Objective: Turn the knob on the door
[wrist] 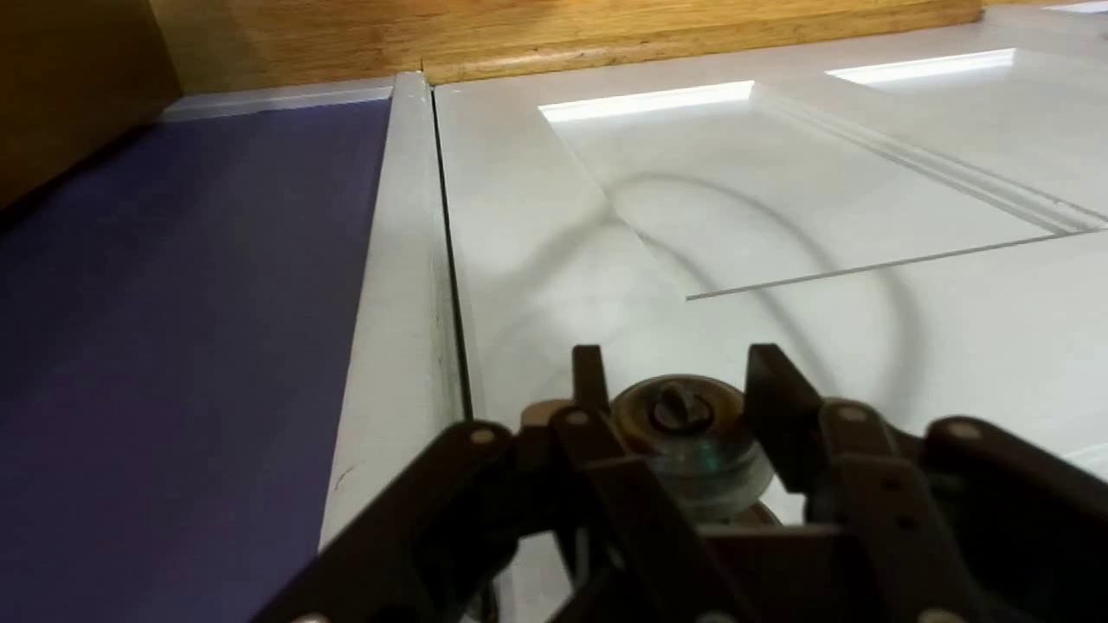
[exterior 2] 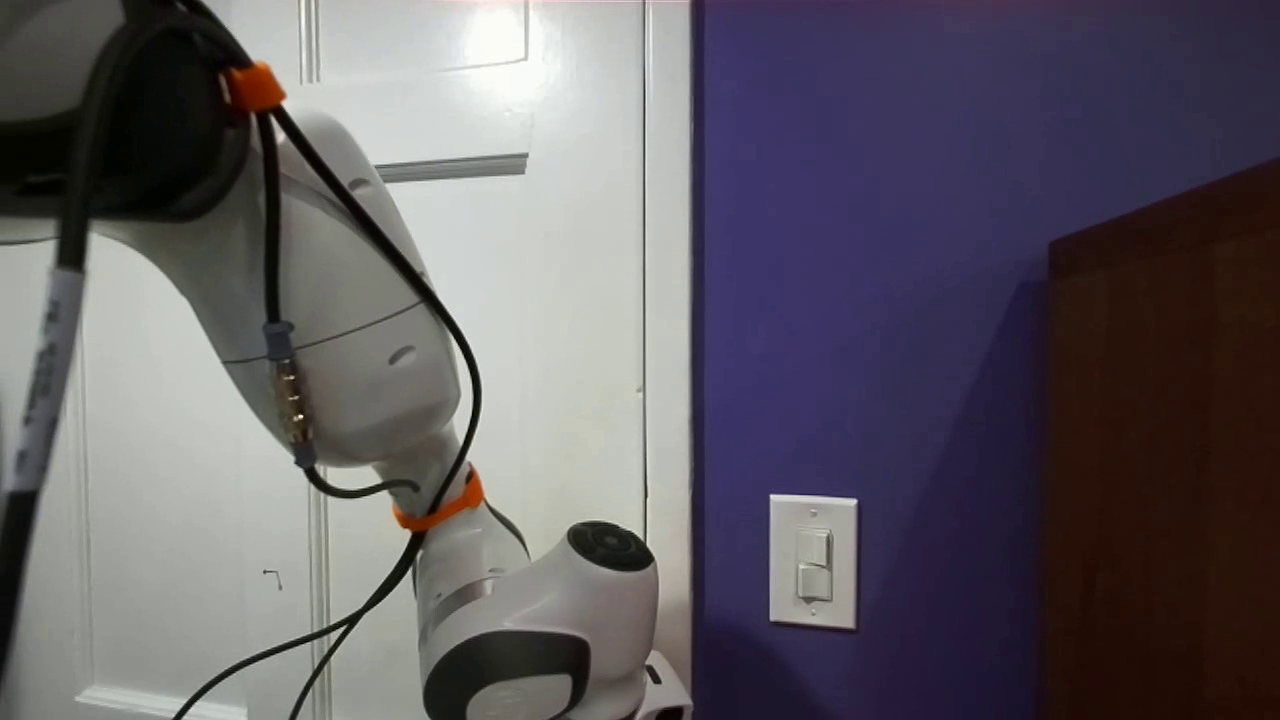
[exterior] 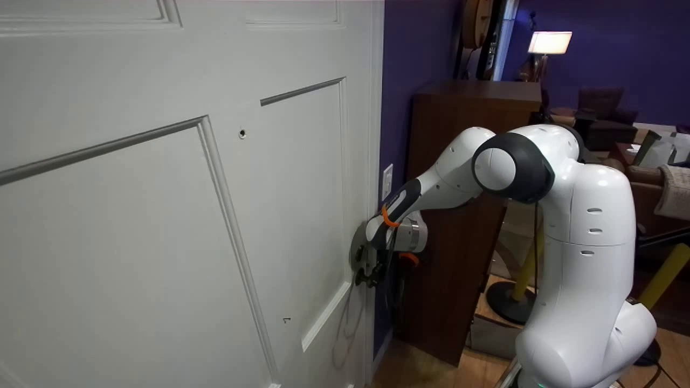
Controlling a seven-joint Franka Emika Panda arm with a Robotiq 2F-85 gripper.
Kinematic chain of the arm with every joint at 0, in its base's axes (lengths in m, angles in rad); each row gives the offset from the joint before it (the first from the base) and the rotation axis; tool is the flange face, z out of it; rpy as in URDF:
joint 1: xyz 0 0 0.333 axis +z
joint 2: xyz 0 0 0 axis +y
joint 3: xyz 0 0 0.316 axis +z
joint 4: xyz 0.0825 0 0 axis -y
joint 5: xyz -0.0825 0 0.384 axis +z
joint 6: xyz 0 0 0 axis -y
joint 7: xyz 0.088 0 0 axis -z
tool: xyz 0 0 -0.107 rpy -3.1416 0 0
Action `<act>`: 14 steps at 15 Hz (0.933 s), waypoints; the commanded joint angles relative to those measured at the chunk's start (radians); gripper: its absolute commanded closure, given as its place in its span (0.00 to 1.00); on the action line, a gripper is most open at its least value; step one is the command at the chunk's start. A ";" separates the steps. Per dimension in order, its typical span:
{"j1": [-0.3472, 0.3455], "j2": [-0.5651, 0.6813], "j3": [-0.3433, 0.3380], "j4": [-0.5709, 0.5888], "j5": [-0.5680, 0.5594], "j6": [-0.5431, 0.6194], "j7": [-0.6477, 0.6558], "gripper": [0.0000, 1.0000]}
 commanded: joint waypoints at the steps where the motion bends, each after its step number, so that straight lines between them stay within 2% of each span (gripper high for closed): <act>1: -0.023 0.015 0.023 0.016 0.034 -0.002 -0.033 0.70; 5: -0.009 0.013 0.006 0.014 0.011 -0.009 -0.003 0.56; 8: -0.007 0.009 0.001 0.012 0.007 -0.012 0.002 0.54; 9: -0.007 0.005 -0.001 0.010 0.005 -0.017 0.005 0.60; 10: -0.004 0.004 -0.005 0.009 0.000 -0.019 0.011 0.63; 14: -0.001 0.003 -0.015 0.008 -0.008 -0.023 0.024 0.96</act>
